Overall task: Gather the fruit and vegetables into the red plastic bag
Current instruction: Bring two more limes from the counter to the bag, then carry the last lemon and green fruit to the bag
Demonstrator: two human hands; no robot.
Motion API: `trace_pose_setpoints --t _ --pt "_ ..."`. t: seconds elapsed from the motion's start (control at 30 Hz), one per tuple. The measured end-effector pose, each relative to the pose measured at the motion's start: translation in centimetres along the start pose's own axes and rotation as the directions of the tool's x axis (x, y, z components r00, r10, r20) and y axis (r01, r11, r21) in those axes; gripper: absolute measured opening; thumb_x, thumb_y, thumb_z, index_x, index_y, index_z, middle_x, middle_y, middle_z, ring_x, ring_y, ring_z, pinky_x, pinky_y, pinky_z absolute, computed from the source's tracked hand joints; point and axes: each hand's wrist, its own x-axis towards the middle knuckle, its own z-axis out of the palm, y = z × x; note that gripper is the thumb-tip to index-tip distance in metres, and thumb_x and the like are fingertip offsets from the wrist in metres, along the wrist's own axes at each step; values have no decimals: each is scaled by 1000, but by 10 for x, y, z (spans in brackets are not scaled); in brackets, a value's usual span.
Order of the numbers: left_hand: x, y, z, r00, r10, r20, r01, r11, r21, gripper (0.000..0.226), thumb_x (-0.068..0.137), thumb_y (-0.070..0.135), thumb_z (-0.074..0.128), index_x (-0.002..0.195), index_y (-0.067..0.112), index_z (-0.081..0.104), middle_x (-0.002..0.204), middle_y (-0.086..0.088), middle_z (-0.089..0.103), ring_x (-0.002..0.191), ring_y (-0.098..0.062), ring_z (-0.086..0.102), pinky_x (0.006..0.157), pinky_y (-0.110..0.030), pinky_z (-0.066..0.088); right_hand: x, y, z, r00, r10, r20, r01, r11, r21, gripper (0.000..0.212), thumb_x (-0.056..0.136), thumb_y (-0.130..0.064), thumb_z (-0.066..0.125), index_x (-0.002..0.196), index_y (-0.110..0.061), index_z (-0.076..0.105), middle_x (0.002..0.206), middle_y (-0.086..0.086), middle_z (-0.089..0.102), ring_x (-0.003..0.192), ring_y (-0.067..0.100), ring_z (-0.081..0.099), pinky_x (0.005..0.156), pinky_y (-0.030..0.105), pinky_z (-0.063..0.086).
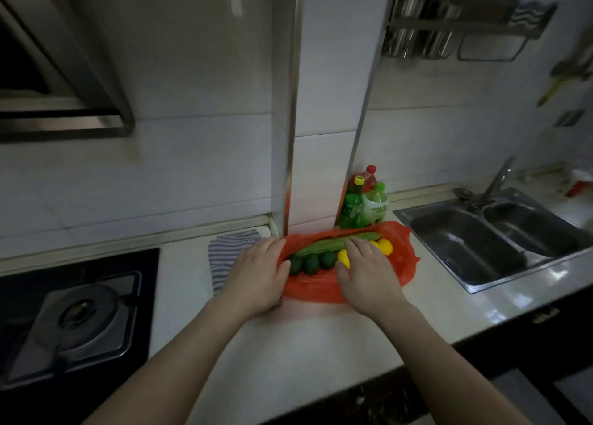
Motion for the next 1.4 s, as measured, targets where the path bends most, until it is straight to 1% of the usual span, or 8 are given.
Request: trace_pose_setpoints --t 0.2,0.37,0.53,0.6,0.8,0.97,1.13,1.4 --pt "-76 17 -25 997 -68 -33 69 997 20 53 91 42 37 138 18 45 144 -4 46 132 -22 42 110 -37 34 -66 -20 -23 998 -54 -28 54 998 20 59 89 -41 32 132 -4 49 138 14 49 131 30 39 111 41 30" --pt "-143 20 -49 986 -144 -78 147 989 31 53 91 42 36 138 17 46 140 -3 50 127 -23 46 108 -36 36 -110 -48 -34 996 -90 25 89 994 58 62 90 -42 33 140 -7 42 146 12 41 137 28 31 115 38 22" --pt "-196 9 -82 971 -205 -124 212 976 54 50 100 35 40 146 16 37 153 -5 36 141 -20 30 116 -34 20 -133 -98 -48 981 -193 -20 194 977 87 59 90 -42 35 136 -8 47 141 11 47 132 27 38 113 38 27" --pt "-214 -1 -94 964 -231 -134 240 969 55 51 101 36 37 148 18 33 156 -3 30 144 -18 25 118 -33 16 -140 -122 -55 970 -236 -55 240 967 82 51 91 -37 41 132 -7 49 135 12 51 128 28 41 111 36 26" --pt "-275 -51 -135 938 -297 -178 309 950 44 52 100 39 36 149 20 33 157 -3 29 145 -19 23 119 -37 16 -162 -204 -58 945 -318 -77 323 944 69 55 93 -35 43 139 -5 42 145 13 42 135 26 34 114 30 18" --pt "-350 -112 -182 900 -359 -245 385 921 65 52 99 40 37 147 21 35 155 -1 32 143 -17 25 119 -38 19 -188 -303 -46 933 -358 -40 360 926 111 55 95 -37 39 141 -7 40 146 10 41 135 25 33 114 34 21" --pt "-426 -173 -227 854 -428 -297 468 880 79 52 100 40 36 148 21 34 155 0 33 144 -16 23 119 -40 18 -215 -402 -28 903 -428 -43 430 893 136 52 97 -38 40 142 -11 40 146 6 41 136 22 31 113 31 18" --pt "-517 -252 -277 793 -502 -345 560 824 87 53 100 42 35 148 19 35 154 -1 35 144 -16 24 119 -39 19 -241 -521 -4 856 -516 7 505 840 196 54 97 -39 36 144 -12 37 149 4 37 139 21 27 116 33 20"
